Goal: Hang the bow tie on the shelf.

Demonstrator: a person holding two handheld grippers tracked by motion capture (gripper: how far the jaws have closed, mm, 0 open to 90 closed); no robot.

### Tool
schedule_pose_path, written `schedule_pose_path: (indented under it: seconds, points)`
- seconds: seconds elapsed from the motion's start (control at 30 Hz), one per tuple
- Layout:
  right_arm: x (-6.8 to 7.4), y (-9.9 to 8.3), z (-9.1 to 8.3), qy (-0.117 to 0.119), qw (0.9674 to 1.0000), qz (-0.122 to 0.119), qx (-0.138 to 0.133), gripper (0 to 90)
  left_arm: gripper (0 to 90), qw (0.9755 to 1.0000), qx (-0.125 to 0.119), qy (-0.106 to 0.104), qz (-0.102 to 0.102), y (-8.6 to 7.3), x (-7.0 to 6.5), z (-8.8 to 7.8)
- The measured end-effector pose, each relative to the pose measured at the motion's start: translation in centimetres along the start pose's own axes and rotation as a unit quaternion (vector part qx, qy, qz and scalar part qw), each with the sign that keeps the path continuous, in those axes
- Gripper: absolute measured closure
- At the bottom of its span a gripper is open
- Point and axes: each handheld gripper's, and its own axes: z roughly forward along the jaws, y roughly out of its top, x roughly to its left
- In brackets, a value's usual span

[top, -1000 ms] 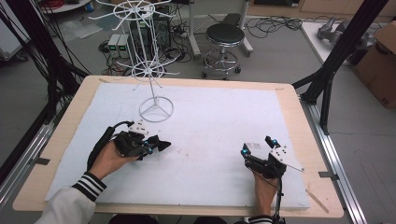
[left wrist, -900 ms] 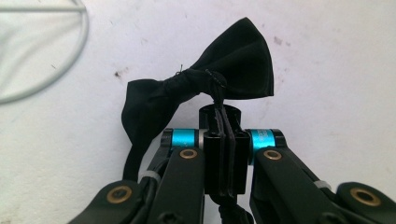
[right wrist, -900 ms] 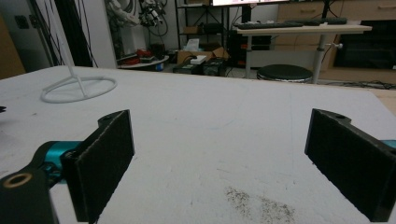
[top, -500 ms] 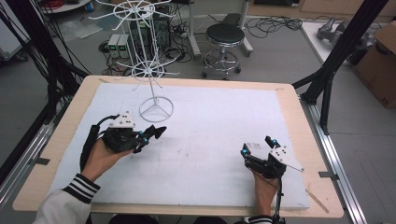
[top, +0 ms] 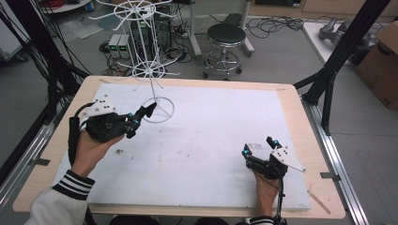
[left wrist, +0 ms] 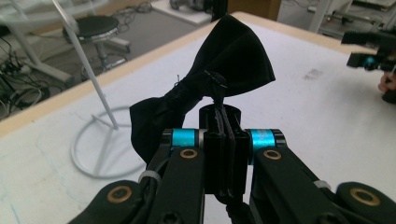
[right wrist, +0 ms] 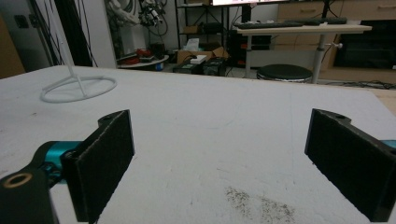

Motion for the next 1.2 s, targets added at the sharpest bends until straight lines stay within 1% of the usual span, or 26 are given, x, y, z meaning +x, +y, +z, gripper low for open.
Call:
schedule_pose_path:
  seconds: [0.03, 0.1, 0.13, 0.17, 0.23, 0.4, 0.47, 0.63, 0.67, 0.87, 0.97, 1.03, 1.17, 1.2]
  points:
    - [0.0, 0.0, 0.0, 0.000, 1.0000, 0.000, 0.000, 7.2, 87.7, 1.0000, 0.000, 0.000, 0.000, 0.0, 0.0, 0.0]
    - [0.0, 0.0, 0.0, 0.000, 1.0000, 0.000, 0.000, 7.2, 87.7, 0.9998, -0.019, 0.002, -0.001, 0.9, 0.1, -0.7]
    - [0.0, 0.0, 0.0, 0.000, 1.0000, 0.000, 0.000, 7.2, 87.7, 0.9998, -0.019, 0.002, -0.001, 0.9, 0.1, -0.7]
    - [0.0, 0.0, 0.0, 0.000, 1.0000, 0.000, 0.002, 7.2, 87.7, 0.9996, -0.028, 0.004, 0.001, 1.4, 0.0, -1.1]
    - [0.0, 0.0, 0.0, 0.000, 1.0000, 0.000, 0.000, 7.2, 87.7, 0.9993, -0.038, 0.006, 0.003, 1.9, 0.0, -1.4]
    - [0.0, 0.0, 0.0, 0.000, 1.0000, -0.001, 0.000, 7.1, 87.7, 0.9987, -0.049, 0.015, 0.008, 2.8, 0.0, -1.9]
    - [0.0, 0.0, 0.0, 0.000, 1.0000, -0.002, 0.001, 7.2, 87.7, 0.9982, -0.057, 0.018, 0.006, 3.2, 0.2, -2.1]
    - [0.0, 0.0, 0.0, 0.000, 1.0000, -0.001, 0.001, 7.2, 87.7, 0.9968, -0.070, 0.036, 0.008, 4.3, 0.7, -2.4]
    - [0.0, 0.0, 0.0, 0.000, 1.0000, -0.001, 0.001, 7.2, 87.7, 0.9965, -0.072, 0.042, 0.010, 4.5, 0.8, -2.4]
    - [0.0, 0.0, 0.0, 0.002, 1.0000, 0.001, 0.001, 7.2, 87.7, 0.9953, -0.080, 0.053, 0.008, 5.0, 1.2, -2.5]
    - [0.0, 0.0, 0.0, 0.000, 1.0000, 0.004, 0.002, 7.2, 87.7, 0.9954, -0.077, 0.056, 0.010, 5.1, 1.5, -2.4]
    - [0.0, 0.0, 0.0, 0.000, 1.0000, 0.003, 0.002, 7.2, 87.7, 0.9952, -0.076, 0.061, 0.004, 5.3, 1.9, -2.0]
    - [0.0, 0.0, 0.0, 0.001, 1.0000, 0.001, 0.001, 7.2, 87.7, 0.9950, -0.076, 0.064, 0.002, 5.5, 2.2, -1.5]
    - [0.0, 0.0, 0.0, 0.000, 1.0000, 0.005, 0.002, 7.2, 87.7, 0.9950, -0.076, 0.065, 0.001, 5.6, 2.3, -1.2]
